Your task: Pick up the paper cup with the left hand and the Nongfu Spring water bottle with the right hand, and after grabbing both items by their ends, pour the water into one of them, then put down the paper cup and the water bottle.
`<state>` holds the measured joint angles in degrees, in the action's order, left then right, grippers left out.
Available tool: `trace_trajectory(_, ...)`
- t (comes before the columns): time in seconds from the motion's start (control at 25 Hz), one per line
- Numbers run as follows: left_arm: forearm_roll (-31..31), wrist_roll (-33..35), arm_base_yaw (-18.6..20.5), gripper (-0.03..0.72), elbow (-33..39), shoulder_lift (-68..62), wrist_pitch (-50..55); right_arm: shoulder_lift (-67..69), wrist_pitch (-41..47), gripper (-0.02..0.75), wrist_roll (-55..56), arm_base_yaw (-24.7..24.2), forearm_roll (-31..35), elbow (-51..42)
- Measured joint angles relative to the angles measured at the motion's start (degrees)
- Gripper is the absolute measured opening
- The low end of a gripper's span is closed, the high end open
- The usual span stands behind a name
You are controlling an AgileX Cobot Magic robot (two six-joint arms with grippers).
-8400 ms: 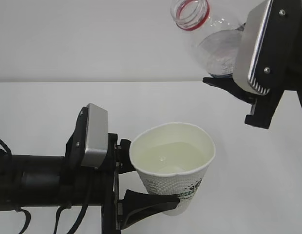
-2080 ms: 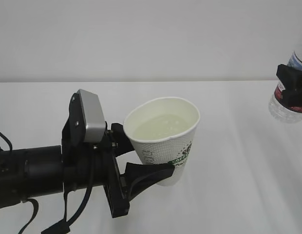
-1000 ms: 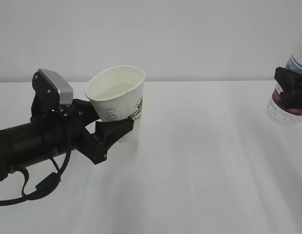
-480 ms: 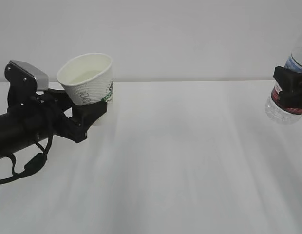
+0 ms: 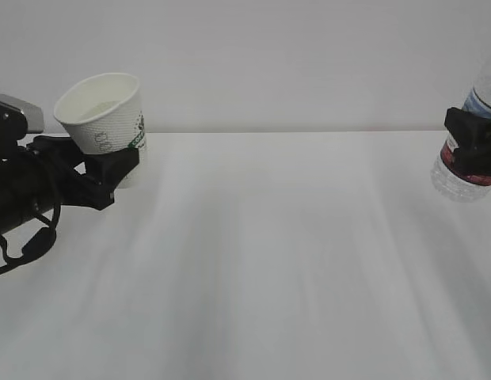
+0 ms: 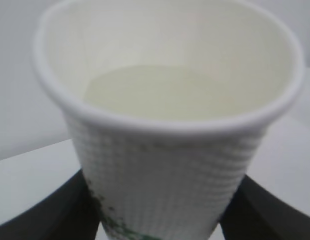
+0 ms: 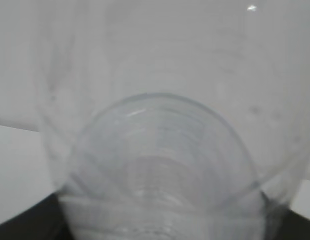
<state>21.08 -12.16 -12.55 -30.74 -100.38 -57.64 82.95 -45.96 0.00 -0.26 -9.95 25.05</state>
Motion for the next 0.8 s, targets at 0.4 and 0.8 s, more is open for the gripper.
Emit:
trace_trajectory(0.4,-3.45,0.04,4.32,0.483,0.0,0.0,0.0,0.02,0.0,0.442,0.0,0.0,0.0,0.0)
trace_trajectory(0.8,-5.74,0.13,8.43,0.483,0.0,0.0,0.0,0.02,0.0,0.442,0.0,0.0,-0.05,0.0)
